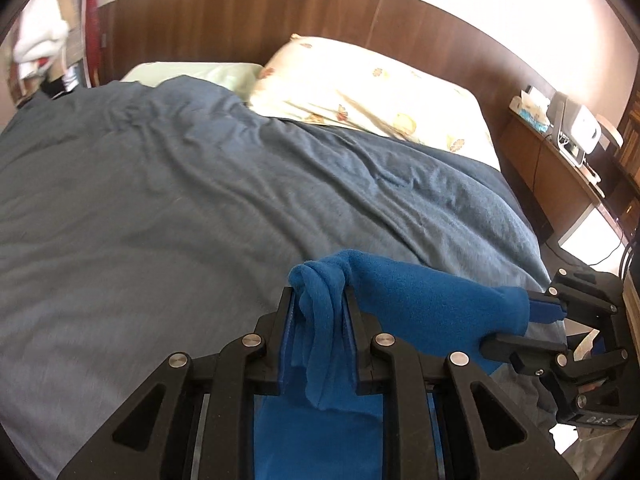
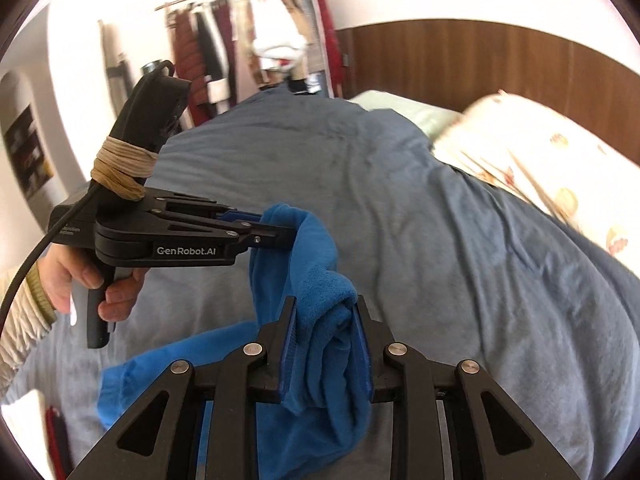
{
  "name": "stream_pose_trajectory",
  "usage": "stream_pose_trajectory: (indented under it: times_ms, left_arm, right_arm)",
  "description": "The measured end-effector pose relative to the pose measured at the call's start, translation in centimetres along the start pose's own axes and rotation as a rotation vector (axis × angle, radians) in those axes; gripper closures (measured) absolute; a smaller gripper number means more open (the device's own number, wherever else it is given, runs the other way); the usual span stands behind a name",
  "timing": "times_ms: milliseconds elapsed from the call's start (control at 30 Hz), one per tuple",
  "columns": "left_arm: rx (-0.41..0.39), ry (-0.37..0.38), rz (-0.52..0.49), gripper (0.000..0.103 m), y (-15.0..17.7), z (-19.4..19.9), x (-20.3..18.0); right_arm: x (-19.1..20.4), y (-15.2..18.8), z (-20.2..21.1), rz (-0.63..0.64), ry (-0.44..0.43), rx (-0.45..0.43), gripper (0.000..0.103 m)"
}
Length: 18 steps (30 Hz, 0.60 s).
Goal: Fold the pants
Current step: 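Fold the held end over the bundle and open both tools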
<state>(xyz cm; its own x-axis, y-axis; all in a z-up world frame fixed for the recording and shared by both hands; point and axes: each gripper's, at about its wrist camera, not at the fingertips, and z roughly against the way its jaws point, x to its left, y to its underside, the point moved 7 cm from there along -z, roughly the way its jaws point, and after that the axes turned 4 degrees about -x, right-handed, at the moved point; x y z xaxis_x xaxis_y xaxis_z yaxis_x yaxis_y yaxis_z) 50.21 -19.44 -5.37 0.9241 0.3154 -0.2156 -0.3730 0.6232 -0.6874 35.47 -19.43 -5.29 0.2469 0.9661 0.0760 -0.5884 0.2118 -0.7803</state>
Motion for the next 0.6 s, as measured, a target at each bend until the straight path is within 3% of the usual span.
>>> stream_pose_trajectory:
  times_ms: [267,600]
  left_arm:
    - [-0.063,-0.025,0.026,0.082,4.8,3.7,1.5]
    - [-0.032,-0.078,0.058,0.083,12.8,7.3,3.4]
  right_arm:
    - [7.0,2.1,1.1,0.141,-0.016,-0.033,0.076]
    - [14.3,7.3,1.3,0.274,-0.072,-0.002,0.078]
